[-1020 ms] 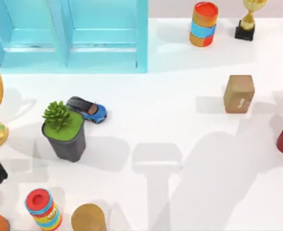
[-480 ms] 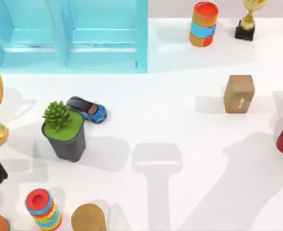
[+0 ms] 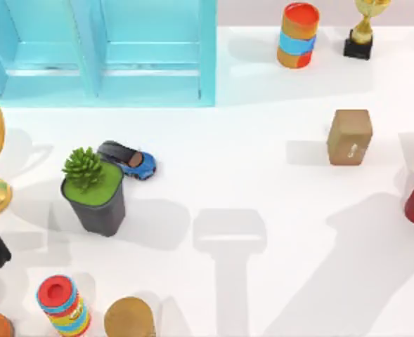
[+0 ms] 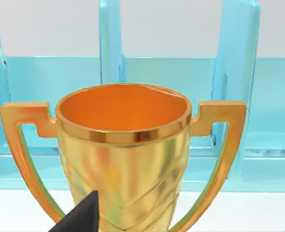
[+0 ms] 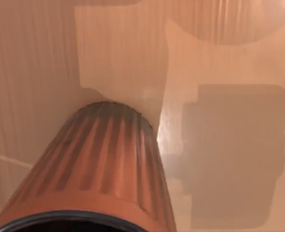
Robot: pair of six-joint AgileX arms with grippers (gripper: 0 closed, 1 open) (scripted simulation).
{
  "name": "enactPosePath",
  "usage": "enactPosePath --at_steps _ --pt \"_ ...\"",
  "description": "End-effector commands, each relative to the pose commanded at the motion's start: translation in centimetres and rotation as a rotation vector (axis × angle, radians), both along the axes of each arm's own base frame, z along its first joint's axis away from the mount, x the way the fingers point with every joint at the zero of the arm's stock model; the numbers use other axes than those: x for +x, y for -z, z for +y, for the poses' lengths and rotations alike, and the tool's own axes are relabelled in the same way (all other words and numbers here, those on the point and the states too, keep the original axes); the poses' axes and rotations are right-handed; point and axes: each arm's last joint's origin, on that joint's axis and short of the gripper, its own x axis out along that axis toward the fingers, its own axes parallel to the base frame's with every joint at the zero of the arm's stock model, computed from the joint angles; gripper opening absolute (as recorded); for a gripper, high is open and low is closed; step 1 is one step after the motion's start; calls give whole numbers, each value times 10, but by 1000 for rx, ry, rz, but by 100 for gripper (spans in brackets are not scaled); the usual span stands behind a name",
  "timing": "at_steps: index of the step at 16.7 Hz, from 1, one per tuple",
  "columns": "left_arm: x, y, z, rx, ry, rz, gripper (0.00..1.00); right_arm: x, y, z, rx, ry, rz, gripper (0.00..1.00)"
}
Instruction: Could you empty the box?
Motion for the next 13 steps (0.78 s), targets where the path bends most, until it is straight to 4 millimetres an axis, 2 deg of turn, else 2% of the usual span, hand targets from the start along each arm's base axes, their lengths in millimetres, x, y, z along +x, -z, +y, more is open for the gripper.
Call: enactPosePath --at_steps 10,13 --pt "0 0 0 0 0 0 100 0 0 0 0 0 0 2" --pt "0 0 0 0 0 0 100 0 0 0 0 0 0 0"
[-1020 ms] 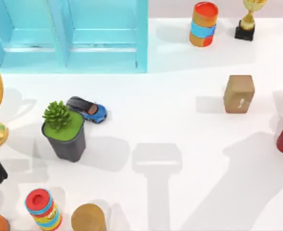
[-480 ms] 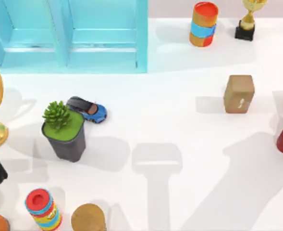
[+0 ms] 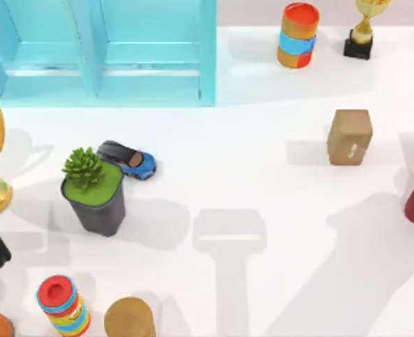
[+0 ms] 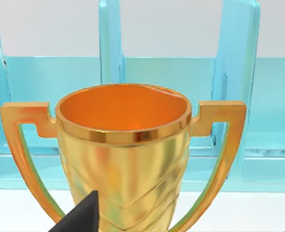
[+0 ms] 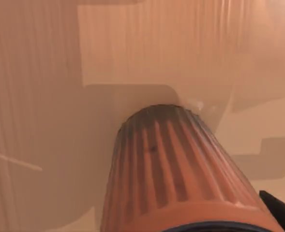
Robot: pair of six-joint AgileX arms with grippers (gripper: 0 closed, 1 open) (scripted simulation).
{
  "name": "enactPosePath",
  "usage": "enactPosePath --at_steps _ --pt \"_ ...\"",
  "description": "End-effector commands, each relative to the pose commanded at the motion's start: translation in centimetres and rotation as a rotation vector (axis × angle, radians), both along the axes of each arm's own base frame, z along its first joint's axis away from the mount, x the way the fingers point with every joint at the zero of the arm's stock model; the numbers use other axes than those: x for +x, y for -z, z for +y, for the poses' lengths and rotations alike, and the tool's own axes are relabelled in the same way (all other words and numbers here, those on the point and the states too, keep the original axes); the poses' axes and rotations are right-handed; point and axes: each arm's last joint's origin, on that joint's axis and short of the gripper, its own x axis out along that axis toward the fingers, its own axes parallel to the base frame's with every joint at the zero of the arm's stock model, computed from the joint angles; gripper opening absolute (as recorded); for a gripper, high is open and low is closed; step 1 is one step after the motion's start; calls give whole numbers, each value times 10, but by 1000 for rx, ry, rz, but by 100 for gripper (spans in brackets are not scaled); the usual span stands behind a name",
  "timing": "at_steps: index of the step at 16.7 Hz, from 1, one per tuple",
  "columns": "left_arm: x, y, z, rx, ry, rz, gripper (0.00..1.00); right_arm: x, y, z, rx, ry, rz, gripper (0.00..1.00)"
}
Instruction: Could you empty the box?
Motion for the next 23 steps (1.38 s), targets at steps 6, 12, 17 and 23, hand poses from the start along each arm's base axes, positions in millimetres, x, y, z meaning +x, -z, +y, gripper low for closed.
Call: enactPosePath --at_steps 6,12,17,23 --pt "0 0 0 0 0 0 100 0 -1 0 0 1 -1 0" --pt "0 0 0 0 0 0 100 0 -39 -5 -10 28 -11 0" --pt "0 0 0 0 0 0 100 -9 -105 -13 -50 79 -34 0" --pt "0 0 0 0 0 0 100 -1 -131 -1 -5 8 -7 0"
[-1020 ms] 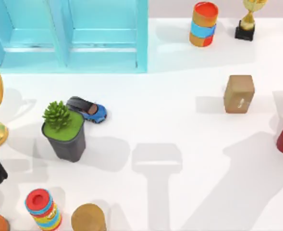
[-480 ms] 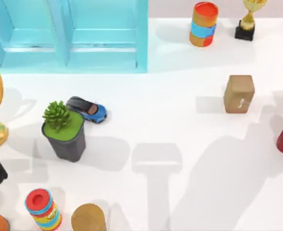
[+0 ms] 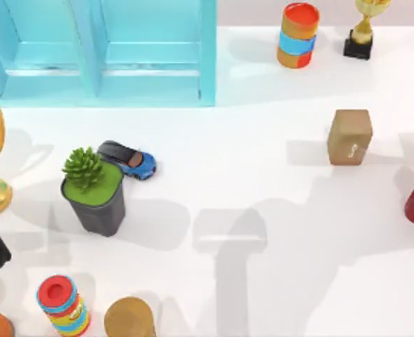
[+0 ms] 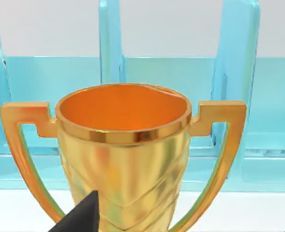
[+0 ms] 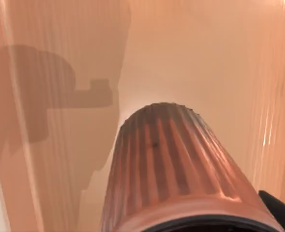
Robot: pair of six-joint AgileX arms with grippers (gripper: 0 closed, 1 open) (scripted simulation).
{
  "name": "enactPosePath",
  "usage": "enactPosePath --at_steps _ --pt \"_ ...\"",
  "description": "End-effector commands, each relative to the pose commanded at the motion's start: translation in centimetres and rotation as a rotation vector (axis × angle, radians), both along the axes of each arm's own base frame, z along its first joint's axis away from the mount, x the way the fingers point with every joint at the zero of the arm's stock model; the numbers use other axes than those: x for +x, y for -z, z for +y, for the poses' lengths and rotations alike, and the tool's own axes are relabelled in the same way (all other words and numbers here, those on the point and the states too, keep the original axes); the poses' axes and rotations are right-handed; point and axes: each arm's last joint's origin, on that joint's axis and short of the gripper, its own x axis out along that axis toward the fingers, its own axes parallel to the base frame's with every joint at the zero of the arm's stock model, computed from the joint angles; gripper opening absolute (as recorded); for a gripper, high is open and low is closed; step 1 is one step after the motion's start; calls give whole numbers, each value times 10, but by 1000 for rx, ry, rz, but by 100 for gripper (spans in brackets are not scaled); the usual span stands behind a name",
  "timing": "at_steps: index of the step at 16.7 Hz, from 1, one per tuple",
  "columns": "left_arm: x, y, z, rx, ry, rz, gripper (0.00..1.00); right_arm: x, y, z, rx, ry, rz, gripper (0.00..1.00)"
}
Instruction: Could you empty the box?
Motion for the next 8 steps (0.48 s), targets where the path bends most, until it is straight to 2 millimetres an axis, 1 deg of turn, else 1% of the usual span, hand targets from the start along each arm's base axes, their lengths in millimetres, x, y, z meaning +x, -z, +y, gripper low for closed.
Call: enactPosePath --at_steps 6,8 --pt "0 0 0 0 0 0 100 0 1 0 5 0 8 0" --pt "0 0 0 0 0 0 100 3 5 9 16 8 25 0"
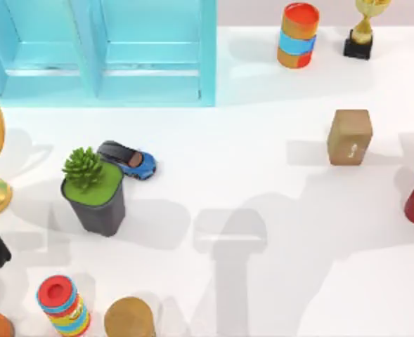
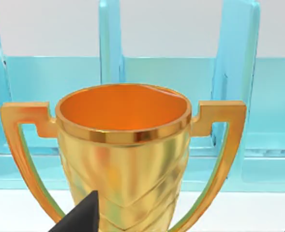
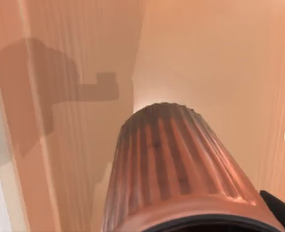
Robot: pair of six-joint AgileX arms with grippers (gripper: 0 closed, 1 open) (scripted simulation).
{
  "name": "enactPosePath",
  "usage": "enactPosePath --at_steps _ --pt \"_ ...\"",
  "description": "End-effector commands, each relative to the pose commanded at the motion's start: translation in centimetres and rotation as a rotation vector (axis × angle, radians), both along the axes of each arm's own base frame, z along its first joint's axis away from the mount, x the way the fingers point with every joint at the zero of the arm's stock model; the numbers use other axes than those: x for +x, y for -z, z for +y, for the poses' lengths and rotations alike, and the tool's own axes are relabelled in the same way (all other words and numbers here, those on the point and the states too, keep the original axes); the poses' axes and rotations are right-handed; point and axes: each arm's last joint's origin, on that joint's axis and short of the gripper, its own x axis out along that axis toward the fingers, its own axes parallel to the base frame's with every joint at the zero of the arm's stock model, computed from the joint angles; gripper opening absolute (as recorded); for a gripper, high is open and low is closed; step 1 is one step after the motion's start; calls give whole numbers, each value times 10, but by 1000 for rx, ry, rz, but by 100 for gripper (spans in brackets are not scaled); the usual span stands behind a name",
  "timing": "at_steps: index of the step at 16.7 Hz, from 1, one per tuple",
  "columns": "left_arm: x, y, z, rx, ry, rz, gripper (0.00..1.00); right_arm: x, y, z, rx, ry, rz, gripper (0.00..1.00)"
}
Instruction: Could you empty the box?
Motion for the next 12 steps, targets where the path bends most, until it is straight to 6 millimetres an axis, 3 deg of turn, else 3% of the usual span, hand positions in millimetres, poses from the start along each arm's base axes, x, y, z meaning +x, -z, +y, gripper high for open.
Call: enactPosePath --at_steps 3,6,8,10,12 --pt "0 0 0 0 0 0 100 4 -19 34 -27 36 -99 0" --pt "0 0 0 0 0 0 100 7 -37 100 -17 72 -224 0" --pt "0 0 0 0 0 0 100 2 -29 162 30 61 -204 0" --pt "0 0 0 0 0 0 100 -17 -15 223 60 16 -163 0" --pt "0 0 0 0 0 0 100 -40 6 264 57 -15 -113 0"
